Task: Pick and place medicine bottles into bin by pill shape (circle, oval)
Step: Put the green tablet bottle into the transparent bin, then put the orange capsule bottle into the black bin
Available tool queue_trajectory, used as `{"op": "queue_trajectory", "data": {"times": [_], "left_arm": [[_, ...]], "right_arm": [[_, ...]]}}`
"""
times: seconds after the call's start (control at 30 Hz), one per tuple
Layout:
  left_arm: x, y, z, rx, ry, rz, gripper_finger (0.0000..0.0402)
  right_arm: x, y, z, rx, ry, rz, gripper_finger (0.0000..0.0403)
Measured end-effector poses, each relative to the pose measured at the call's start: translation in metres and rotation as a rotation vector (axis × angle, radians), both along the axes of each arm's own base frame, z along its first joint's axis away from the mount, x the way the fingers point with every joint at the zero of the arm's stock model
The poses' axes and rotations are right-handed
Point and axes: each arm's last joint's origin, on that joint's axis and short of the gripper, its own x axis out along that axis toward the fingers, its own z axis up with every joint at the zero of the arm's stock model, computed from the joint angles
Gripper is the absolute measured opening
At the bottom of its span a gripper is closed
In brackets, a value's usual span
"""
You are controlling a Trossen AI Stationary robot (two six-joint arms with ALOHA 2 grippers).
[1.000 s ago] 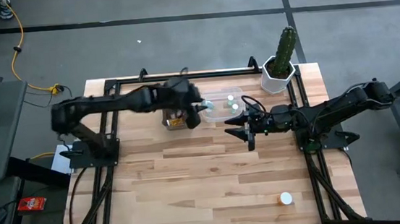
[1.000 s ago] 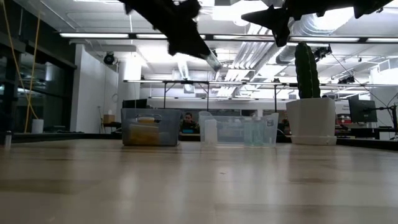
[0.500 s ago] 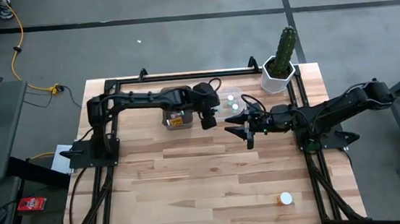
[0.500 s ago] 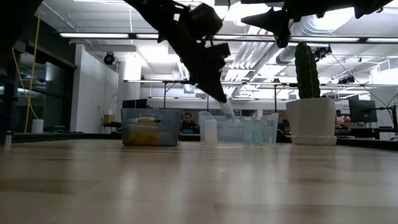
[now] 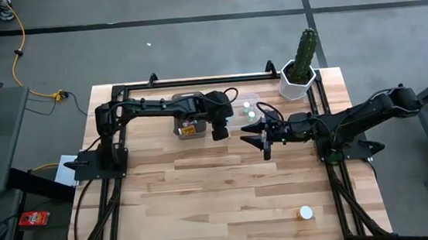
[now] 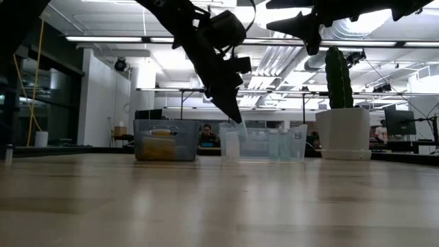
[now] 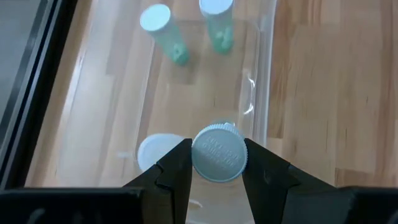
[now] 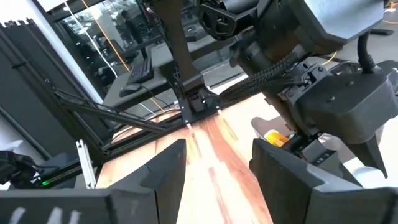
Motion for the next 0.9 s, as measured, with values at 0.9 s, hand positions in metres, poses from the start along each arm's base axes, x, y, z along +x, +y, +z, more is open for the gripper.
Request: {"op": "queue_trajectory", "data": {"times": [0.9], "left_arm": [[-0.019, -0.001, 0.104, -0.014, -0.131, 0.055, 0.0201]], "right_arm": [[0.000, 0.000, -0.001, -0.030, 0.009, 0.003, 0.0179]]}}
